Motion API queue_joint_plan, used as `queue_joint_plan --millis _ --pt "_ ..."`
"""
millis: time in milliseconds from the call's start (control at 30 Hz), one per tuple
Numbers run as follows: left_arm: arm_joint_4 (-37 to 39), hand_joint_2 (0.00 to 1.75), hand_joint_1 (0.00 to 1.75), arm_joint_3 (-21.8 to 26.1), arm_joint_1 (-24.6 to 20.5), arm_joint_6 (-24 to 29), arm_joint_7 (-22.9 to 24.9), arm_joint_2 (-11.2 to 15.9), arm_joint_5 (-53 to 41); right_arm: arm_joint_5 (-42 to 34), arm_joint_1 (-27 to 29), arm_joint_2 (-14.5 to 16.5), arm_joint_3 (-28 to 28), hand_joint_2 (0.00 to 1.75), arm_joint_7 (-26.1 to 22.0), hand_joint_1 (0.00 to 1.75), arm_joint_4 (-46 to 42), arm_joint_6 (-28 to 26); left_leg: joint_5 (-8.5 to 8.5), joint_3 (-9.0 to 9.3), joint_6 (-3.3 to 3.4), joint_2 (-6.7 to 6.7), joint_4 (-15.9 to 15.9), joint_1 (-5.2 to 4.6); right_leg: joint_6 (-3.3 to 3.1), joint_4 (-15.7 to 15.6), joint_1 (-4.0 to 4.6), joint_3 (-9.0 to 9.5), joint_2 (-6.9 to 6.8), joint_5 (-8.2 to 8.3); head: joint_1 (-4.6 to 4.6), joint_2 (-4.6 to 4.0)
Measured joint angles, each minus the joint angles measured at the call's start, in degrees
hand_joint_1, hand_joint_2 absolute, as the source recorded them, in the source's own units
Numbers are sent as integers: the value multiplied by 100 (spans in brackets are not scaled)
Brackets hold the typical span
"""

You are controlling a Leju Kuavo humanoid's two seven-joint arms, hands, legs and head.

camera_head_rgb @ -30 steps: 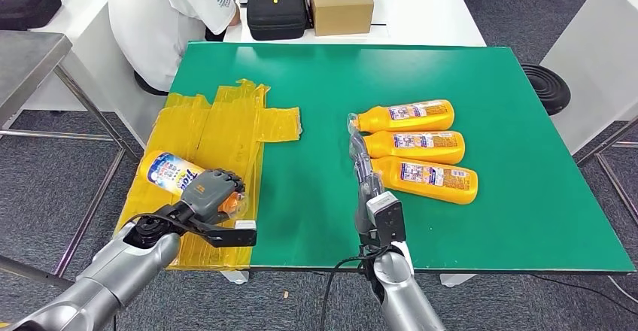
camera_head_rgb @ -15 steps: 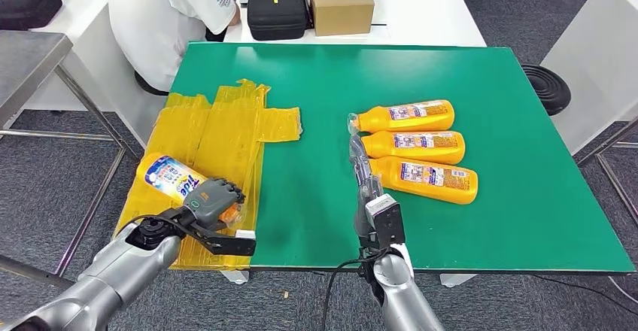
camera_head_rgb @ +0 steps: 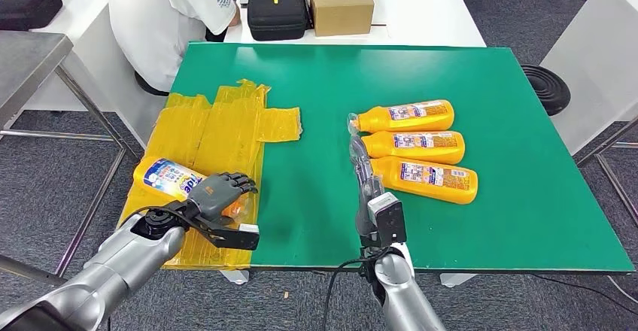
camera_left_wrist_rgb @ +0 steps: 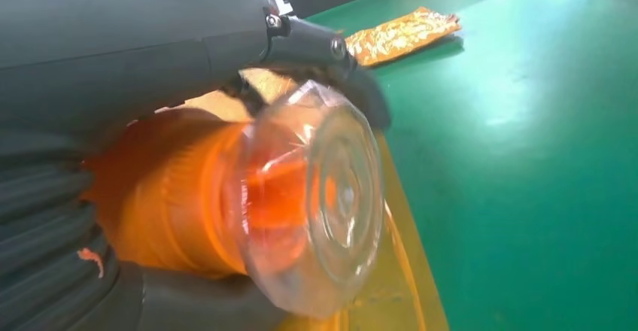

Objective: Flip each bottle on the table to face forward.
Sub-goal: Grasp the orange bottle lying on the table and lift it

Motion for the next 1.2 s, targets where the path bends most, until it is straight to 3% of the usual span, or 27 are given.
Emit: queue_joint_plan --millis 533,867,1200 --pt "36 175 0 -46 -65 -51 94 50 3 -118 45 -11 -37 0 -2 0 5 -31 0 1 0 0 -1 1 0 0 1 2 0 1 0 0" --pt "36 175 0 -167 -200 -447 141 163 -60 -204 33 -11 -83 0 -40 0 39 -63 0 8 0 2 -2 2 -1 0 3 6 2 2 -1 0" --pt "21 175 0 -223 -226 -484 144 236 -54 -220 30 -11 -91 0 -42 0 56 -82 0 10 -1 3 -2 4 -1 1 5 10 3 2 0 0"
